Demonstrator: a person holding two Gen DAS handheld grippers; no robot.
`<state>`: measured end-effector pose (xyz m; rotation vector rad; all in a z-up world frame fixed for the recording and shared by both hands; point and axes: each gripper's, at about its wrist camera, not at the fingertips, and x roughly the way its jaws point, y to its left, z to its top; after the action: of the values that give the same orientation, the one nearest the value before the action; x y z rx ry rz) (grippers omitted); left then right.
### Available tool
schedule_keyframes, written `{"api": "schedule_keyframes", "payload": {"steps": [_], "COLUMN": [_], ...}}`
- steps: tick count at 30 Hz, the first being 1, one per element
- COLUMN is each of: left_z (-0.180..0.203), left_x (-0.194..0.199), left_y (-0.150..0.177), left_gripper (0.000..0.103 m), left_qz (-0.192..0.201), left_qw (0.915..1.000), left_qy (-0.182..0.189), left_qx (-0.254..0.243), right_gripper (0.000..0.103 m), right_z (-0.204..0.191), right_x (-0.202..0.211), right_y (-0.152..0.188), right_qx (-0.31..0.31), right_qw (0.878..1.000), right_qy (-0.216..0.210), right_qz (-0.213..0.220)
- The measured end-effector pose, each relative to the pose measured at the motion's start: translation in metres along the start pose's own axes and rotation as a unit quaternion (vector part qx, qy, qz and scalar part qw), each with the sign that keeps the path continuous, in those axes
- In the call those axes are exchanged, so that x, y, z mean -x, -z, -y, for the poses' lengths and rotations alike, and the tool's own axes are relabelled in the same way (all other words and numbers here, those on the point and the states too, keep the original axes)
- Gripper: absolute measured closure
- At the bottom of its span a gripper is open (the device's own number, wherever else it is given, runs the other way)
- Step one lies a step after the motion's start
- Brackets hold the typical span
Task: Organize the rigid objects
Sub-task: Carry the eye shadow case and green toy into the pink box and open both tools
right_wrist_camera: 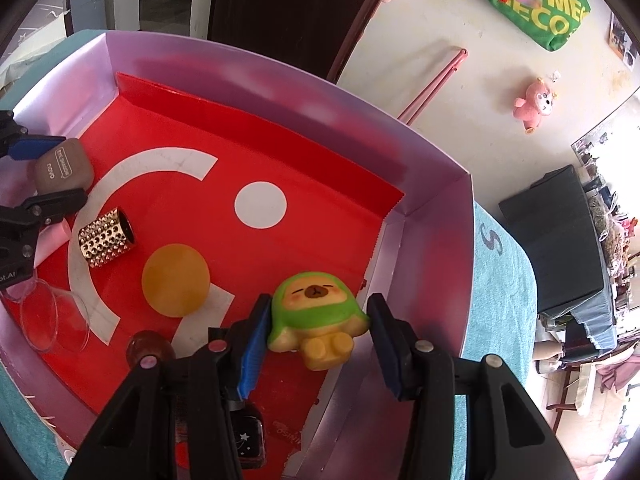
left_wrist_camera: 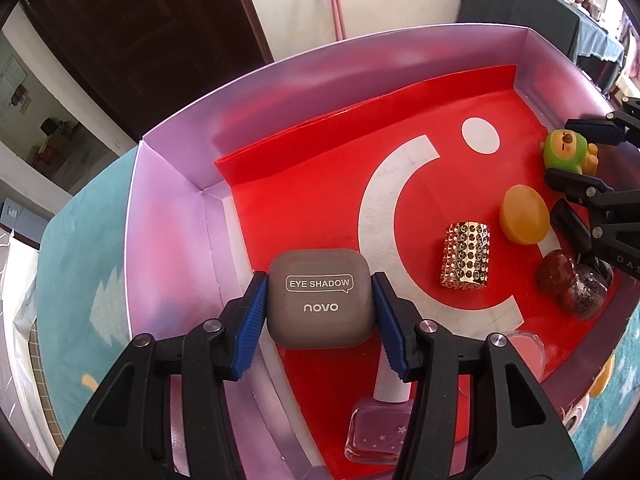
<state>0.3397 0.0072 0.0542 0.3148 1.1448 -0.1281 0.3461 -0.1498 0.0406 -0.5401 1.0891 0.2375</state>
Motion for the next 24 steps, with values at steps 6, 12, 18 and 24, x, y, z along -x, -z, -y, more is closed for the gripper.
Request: {"api": "schedule_keyframes", "payload": {"steps": [6, 12, 18, 24], "left_z": [-0.002, -0.002, -0.006, -0.010], "left_x": [-0.003, -0.003, -0.004, 0.007], "left_y": [0.004, 0.006, 0.008, 0.006], "left_gripper": [0.053, 0.053, 0.053, 0.042], "left_qz": [0.000, 0.003, 0.006, 0.021], "left_qw": [1.0000, 1.0000, 1.0000, 0.9998], "left_qy": [0.001, -0.001, 0.000, 0.002], "left_qx": [0.000, -0.001, -0.002, 0.006], "right_gripper": [0.052, 0.051, 0.048, 0.048], "right_z": [-0.002, -0.001, -0.002, 0.000], "right_x": [0.000, 0.002, 0.001, 0.002], "right_y": [0.001, 0.003, 0.005, 0.005], "right_qx": [0.003, 0.003, 0.005, 0.003], "right_qw": [1.000, 1.000, 1.000, 1.000], "right_qy": [0.004, 0.004, 0.004, 0.001], "right_qz": [0.002, 0.004, 0.003, 0.004]}}
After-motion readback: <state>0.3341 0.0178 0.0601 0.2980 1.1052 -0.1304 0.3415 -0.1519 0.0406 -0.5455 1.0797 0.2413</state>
